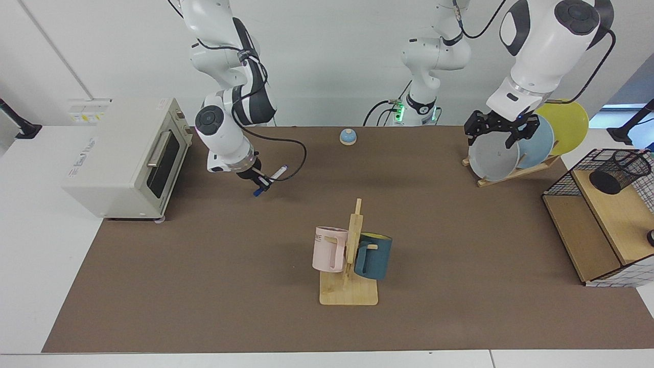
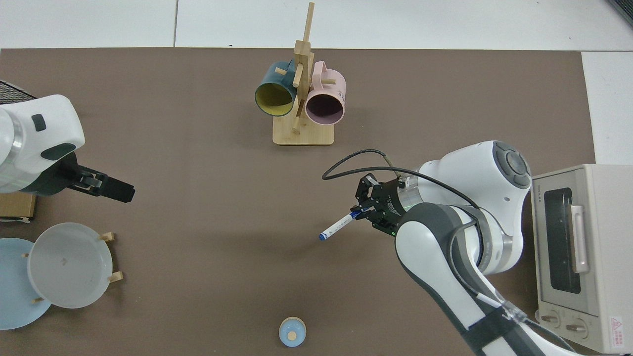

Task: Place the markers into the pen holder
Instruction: 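Lift the marker with the right gripper while the left gripper reaches in, then grasp the marker's capped end with the left gripper from the right gripper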

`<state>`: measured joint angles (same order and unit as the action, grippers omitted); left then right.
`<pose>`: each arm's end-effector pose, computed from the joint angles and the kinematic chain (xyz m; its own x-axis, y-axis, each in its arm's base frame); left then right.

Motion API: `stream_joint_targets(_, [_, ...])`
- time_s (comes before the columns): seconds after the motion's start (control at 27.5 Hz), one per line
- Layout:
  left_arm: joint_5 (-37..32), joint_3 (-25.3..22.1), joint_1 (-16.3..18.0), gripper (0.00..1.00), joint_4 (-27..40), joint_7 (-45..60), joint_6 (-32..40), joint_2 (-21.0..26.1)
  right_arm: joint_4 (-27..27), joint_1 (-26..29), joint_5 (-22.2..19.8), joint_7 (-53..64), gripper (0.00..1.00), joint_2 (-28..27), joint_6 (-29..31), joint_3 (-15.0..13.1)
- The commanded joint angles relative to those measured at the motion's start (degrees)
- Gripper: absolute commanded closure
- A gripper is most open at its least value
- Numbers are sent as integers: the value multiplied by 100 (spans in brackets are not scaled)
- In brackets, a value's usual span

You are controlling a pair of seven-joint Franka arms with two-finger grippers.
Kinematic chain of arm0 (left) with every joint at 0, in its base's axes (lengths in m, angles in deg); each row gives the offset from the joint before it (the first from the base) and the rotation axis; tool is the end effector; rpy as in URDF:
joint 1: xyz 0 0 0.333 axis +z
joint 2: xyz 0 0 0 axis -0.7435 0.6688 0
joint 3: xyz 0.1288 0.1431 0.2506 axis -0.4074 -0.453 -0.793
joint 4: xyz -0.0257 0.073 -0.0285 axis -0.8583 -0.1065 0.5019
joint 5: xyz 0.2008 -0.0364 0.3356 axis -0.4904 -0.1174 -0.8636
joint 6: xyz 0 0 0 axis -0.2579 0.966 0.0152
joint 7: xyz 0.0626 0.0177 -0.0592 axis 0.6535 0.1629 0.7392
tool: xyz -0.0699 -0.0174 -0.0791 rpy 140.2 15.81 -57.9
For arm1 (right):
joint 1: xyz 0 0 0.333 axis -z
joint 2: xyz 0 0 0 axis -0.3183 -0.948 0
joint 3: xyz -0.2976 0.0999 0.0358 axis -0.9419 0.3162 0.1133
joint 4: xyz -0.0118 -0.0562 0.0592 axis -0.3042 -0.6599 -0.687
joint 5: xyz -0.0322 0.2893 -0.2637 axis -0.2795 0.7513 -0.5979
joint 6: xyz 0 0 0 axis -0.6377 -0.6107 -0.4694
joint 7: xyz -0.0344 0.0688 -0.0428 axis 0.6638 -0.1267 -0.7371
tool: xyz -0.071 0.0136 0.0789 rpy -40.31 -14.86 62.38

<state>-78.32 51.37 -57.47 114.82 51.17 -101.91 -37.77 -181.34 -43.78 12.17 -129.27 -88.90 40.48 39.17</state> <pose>0.5466 -0.0594 0.5900 0.9285 -0.3675 -0.0522 -0.3617 -0.9274 0.0958 0.5245 0.2265 0.4020 0.4819 -0.7401 -0.4691 -0.8691 -0.4719 -0.1484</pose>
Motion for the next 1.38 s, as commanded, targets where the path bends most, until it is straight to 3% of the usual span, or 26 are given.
stream_joint_targets(0.0, [250,-13,-76,0,122,-649,56,-135,230,17,844,-450,100,-75,-86,-35])
stream_joint_targets(0.25, [383,22,-243,0,131,-1895,-58,-135,476,-220,1626,-1320,100,-163,19,-35])
stream_joint_targets(0.44, [383,119,-374,0,192,-2863,-304,-144,529,-571,1987,-1936,100,-189,677,-34])
stream_joint_targets(0.62, [383,373,-515,0,192,-3346,-340,-144,687,-949,2032,-2551,100,-259,1143,-26])
stream_joint_targets(0.95, [251,638,-585,0,210,-5385,-797,-64,863,-1398,2023,-3211,100,-382,1636,-35])
stream_joint_targets(1.35, [-171,717,-981,0,429,-6318,-1078,-126,872,-1503,2032,-3405,100,-382,1742,-26])
